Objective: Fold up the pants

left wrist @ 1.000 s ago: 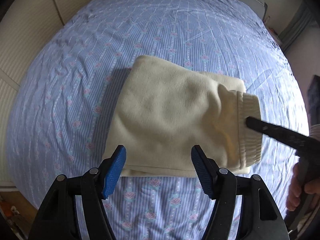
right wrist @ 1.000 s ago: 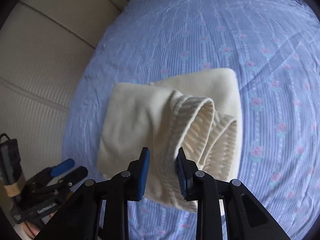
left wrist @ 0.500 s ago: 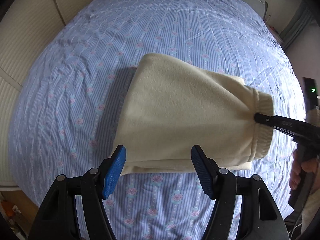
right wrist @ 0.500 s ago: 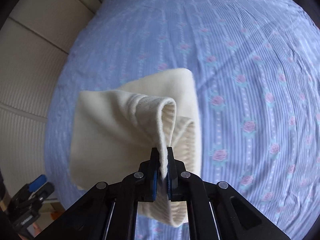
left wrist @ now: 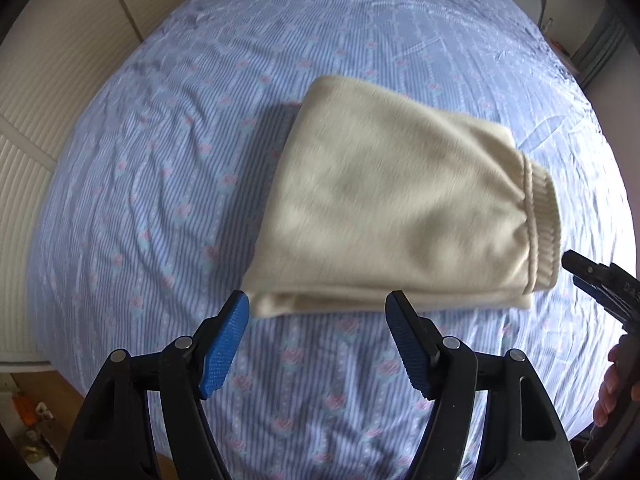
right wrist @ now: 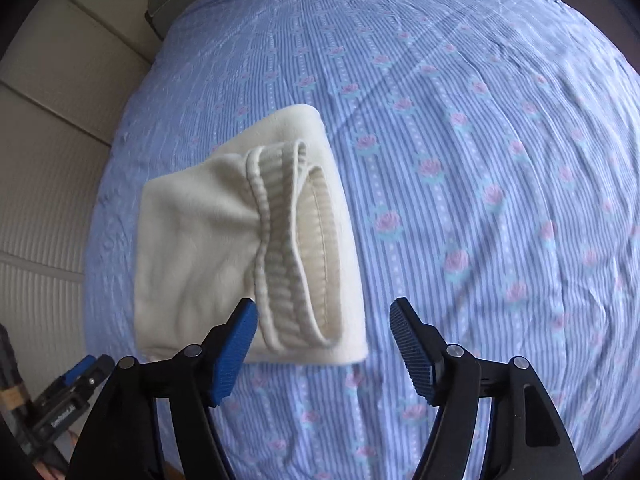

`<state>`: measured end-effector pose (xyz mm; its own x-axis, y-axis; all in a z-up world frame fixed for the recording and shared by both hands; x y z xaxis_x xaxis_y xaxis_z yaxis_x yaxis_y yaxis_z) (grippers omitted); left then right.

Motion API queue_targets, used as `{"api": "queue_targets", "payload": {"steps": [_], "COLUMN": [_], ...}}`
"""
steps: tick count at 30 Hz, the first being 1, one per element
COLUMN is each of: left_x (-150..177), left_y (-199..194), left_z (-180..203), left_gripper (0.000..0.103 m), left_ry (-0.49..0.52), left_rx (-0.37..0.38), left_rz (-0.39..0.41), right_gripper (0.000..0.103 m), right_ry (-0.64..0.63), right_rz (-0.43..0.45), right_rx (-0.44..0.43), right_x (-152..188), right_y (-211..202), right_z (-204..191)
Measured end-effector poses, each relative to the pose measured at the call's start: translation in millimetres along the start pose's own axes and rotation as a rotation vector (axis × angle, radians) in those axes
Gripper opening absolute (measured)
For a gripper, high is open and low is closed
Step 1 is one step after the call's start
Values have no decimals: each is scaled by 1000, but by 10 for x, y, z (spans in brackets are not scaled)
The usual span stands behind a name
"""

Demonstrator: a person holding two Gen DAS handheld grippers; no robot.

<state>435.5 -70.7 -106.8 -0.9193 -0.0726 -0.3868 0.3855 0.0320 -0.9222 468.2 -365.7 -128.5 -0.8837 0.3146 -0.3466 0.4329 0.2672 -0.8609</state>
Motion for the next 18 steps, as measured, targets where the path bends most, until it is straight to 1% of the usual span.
{"api": "queue_targets", "payload": {"steps": [2,4,5,6,9,11,13,15,17,18], "left_x": [85,182,241,286,388,430,435,404,360,339], "left_y": [-1,-3,0,0,7,3,-8,-19,-23,-22], "left_z": [-47,-103,-146,-176,-235,-239,-221,-176,-113,-71], "left_gripper": [72,73,75,76,78,78,79,81,82,82], "left_ry": [0,-3,-6,-9,-14,-4,14,28,41,51], "left_rx": [-8,-21,-36,-44,-57,-62,-66,-67,-61,-59], "left_rz": [-11,-20,-29,-34,-50,-54,-49,-33,-18,-13], "right_gripper": [73,73,74,75,77,77,77,80,90,91], "right_ry": [12,52,76,91,118,121,120,105,80,66], "right_rz": [-17,-46,-56,-57,-37,-35,-26,-7,22,32], "right_rx": [-10,-54,-59,-64,-140,-159,-172,-152,-135,-128], "right_x": [130,267,350,403,567,644,646,625,558,526], "right_y": [-5,6,10,0,7,67,76,60,28,41], "right_z": [5,6,20,29,-47,-57,-44,-13,10,10]}}
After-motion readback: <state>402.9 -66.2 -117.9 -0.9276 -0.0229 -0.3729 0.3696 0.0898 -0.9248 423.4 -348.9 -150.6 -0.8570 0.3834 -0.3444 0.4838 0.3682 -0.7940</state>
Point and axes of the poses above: each gripper's, at about its wrist camera, not at the fingertips, and y roughly the way its jaws point, z to its right, x to its underside, the point moved 10 cm from there along y, roughly the way its jaws point, and after that the axes turned 9 degrees about z, right-handed, at the moved point
